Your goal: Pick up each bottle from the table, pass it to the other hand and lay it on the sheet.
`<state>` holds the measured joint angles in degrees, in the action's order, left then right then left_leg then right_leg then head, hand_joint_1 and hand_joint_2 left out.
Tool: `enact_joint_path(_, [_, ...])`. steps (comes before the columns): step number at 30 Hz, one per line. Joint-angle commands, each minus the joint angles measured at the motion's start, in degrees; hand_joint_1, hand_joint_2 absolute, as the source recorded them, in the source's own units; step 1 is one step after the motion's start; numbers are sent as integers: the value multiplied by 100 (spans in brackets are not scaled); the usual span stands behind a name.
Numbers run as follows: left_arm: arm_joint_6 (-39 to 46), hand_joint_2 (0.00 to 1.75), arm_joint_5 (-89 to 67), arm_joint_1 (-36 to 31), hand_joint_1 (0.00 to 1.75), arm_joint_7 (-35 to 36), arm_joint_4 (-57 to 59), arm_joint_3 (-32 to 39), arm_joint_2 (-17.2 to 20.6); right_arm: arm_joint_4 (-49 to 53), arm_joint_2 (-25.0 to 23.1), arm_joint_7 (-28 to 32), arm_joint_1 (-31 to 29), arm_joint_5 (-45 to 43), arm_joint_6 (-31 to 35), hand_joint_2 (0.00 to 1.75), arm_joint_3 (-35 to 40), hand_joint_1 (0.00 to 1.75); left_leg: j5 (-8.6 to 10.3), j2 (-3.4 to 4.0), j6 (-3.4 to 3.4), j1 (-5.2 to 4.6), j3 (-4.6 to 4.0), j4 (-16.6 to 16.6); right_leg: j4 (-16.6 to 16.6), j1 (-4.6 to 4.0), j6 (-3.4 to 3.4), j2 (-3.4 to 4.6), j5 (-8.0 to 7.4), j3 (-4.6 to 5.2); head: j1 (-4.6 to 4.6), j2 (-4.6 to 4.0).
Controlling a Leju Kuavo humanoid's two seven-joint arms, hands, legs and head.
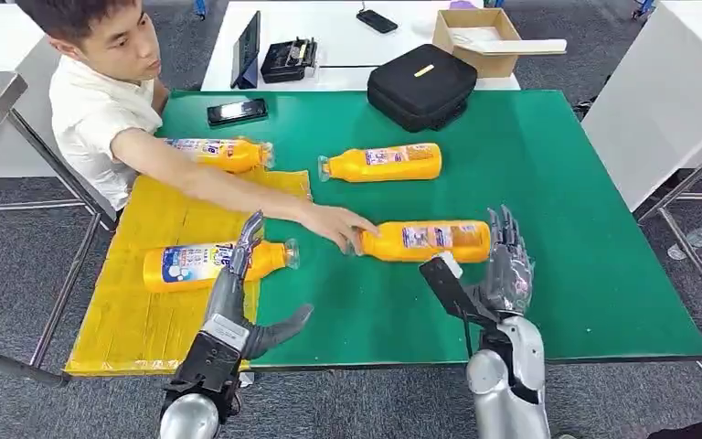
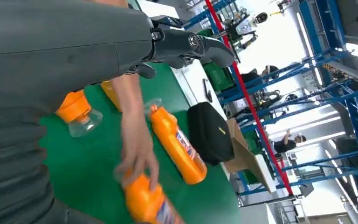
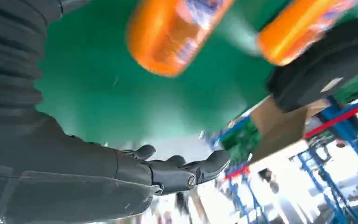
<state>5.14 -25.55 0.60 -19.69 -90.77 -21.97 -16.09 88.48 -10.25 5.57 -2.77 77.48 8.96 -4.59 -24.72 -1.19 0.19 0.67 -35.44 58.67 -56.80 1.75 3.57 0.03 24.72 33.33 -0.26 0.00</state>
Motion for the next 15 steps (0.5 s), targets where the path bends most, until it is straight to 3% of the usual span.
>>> enact_joint_path(1, [7, 175, 16, 21, 0, 27, 294, 33, -339, -1307, 722, -473, -562, 1232, 250, 175, 508, 0, -5, 16, 4, 3, 13, -2, 10, -6, -9, 10, -2, -15, 2, 0])
enact_joint_path(6, [19, 175, 8, 9, 0, 23, 302, 24, -338, -1268, 716, -474, -566, 1252, 239, 175, 556, 0, -6, 19, 4, 4, 19, -2, 11, -8, -19, 8, -1, -21, 0, 0])
enact_joint_path(15, [160, 175, -165, -116, 0, 292, 564, 38, -377, -2262, 769, -727, -1044, 1142, -562, 175, 418, 0, -4, 17, 6, 5, 20, -3, 15, -9, -16, 7, -3, -22, 0, 0])
